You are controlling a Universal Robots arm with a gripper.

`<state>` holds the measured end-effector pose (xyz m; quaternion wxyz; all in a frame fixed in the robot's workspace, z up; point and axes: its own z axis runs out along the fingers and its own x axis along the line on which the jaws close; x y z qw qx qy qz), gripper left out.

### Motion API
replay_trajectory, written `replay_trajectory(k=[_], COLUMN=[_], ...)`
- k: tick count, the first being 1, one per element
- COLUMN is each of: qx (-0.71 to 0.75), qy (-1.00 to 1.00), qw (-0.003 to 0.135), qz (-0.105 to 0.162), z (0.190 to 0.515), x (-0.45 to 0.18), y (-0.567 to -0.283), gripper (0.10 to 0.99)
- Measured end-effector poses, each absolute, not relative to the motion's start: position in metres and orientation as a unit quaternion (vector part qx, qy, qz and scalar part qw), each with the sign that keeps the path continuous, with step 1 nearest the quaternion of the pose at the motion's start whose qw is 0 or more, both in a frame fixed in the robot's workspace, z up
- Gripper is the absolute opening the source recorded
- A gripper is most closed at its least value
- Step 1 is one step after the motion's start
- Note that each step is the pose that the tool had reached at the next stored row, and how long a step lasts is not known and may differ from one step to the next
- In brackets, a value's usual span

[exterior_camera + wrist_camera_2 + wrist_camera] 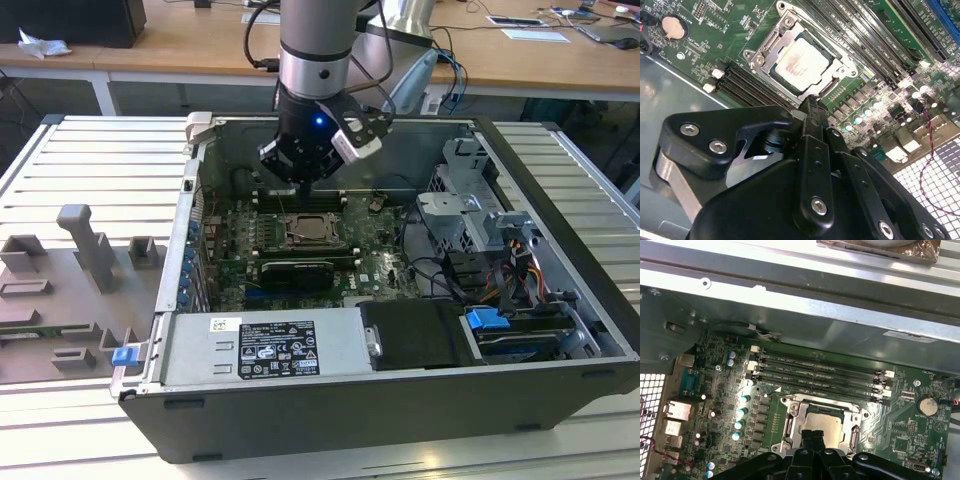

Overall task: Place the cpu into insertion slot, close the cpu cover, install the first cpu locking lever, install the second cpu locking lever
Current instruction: 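Install the first cpu locking lever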

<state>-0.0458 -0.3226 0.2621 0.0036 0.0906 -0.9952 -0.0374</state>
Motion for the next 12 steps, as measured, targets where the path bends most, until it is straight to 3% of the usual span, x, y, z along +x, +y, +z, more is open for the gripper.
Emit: replay_trajectory(k=[12], qx=[0.091], qy=[-0.995], qw=[0.002], qz=[-0.037], z=[0.262], x=[-0.060], y=[-0.323], gripper=[0.106])
